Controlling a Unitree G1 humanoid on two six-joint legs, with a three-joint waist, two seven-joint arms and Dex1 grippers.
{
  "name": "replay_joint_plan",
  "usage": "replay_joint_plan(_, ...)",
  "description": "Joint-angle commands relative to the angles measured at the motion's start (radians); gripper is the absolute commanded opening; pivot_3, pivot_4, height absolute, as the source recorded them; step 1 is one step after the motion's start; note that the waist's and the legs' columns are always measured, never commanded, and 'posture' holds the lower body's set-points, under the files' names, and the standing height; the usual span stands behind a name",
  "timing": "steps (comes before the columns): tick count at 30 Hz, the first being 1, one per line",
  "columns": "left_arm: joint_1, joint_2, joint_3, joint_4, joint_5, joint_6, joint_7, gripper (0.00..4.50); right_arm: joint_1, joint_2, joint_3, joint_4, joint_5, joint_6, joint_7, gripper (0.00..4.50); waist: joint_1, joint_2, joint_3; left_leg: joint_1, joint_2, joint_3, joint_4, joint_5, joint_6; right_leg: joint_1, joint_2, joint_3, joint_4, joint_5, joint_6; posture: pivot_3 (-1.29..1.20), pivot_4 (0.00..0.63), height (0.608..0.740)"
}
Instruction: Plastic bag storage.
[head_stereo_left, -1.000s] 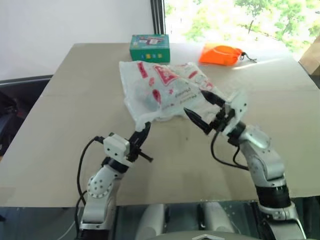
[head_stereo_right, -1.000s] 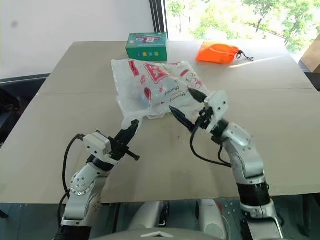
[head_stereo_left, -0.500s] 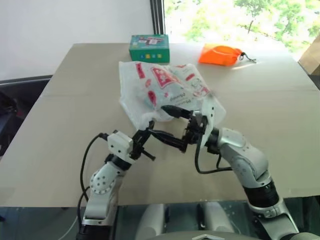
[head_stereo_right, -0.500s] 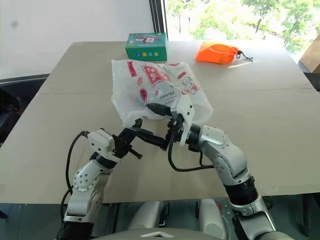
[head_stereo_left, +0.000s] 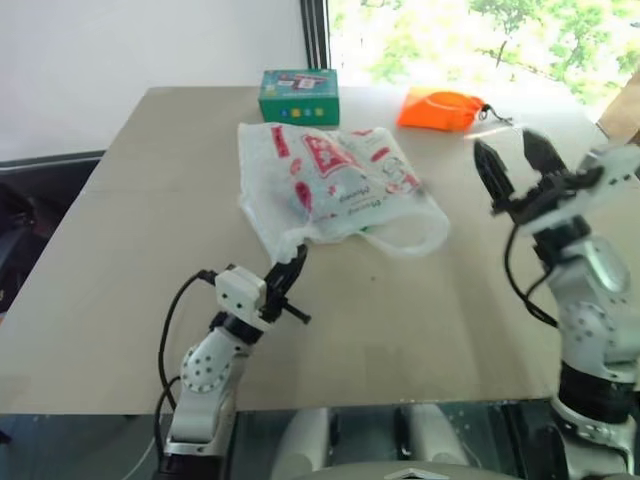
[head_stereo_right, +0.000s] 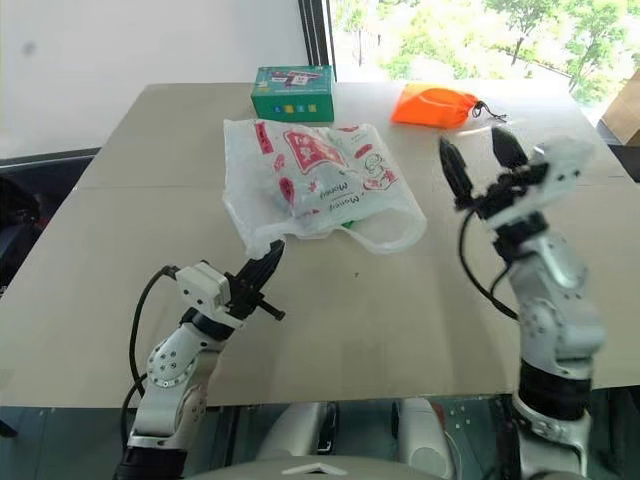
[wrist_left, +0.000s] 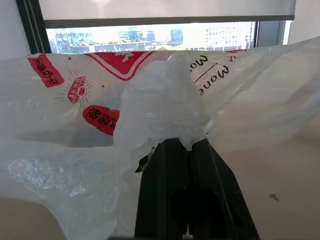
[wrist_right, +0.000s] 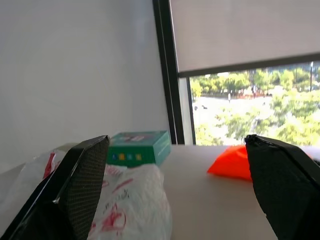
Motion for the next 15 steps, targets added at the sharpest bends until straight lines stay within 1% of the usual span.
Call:
replay_joint_plan(1,-0.012,-0.003,-0.011,0.006,-0.001,-0.020,-0.014,0.00,0.167,-0.048,-0.037,-0.108,0.325,0.228,-0.011,4.45,-0.002,0.001,0.000,0.000,0.000,0.000,0.000,0.000,0.000,0.000,0.000,0.000,0.000,0.000,0.000,0.00,0.150,0.740)
replay_joint_plan(2,-0.015,-0.003,-0.012,0.009,-0.001,-0.021,-0.017,0.00,0.209,-0.071,-0.031,-0.124,0.370,0.265,-0.001,4.45,-0.002,0.001,0.000,-0.001,0.000,0.001,0.000,0.000,0.000,0.000,0.000,0.001,0.000,0.000,0.000,0.00,0.150,0.740)
replay_joint_plan(3,-0.019,-0.005,-0.014,0.015,-0.003,-0.022,-0.020,0.00,0.267,-0.104,0.011,-0.146,0.358,0.286,0.036,4.45,-0.003,0.002,0.000,-0.001,0.000,0.002,0.000,0.000,0.000,0.000,0.000,0.001,0.000,0.000,0.000,0.00,0.150,0.740)
replay_joint_plan(4,-0.021,-0.006,-0.016,0.018,-0.004,-0.023,-0.024,0.00,0.309,-0.120,0.054,-0.154,0.355,0.316,0.039,4.45,-0.007,0.001,0.000,0.000,0.000,0.002,0.000,0.000,0.001,0.000,0.000,0.002,0.000,0.000,0.000,0.00,0.150,0.740)
replay_joint_plan(6,-0.023,-0.007,-0.018,0.021,-0.004,-0.023,-0.029,0.00,0.328,-0.102,0.128,-0.158,0.333,0.318,0.019,4.45,-0.012,0.001,0.000,0.001,0.000,0.004,0.001,0.000,0.001,0.000,0.001,0.003,0.000,0.000,0.000,0.00,0.150,0.740)
replay_joint_plan(9,-0.022,-0.008,-0.019,0.021,0.000,-0.025,-0.029,0.00,0.295,-0.062,0.197,-0.143,0.307,0.307,-0.023,4.45,-0.012,0.001,0.000,0.003,0.003,0.003,0.003,0.000,0.001,0.002,0.005,0.004,0.001,0.000,0.000,0.00,0.150,0.740)
replay_joint_plan(11,-0.019,-0.006,-0.019,0.018,0.009,-0.029,-0.027,0.00,0.247,-0.009,0.246,-0.103,0.257,0.276,-0.055,4.45,-0.010,0.001,0.000,0.004,0.004,0.003,0.004,0.000,0.001,0.003,0.007,0.004,0.001,0.000,0.000,0.00,0.150,0.740)
replay_joint_plan(15,-0.013,-0.006,-0.010,0.013,0.016,-0.031,-0.014,0.00,0.154,0.087,0.277,-0.023,0.203,0.225,-0.104,4.45,-0.005,0.001,0.000,0.005,0.005,0.003,0.004,0.000,0.001,0.004,0.009,0.004,0.001,0.001,0.000,0.00,0.150,0.740)
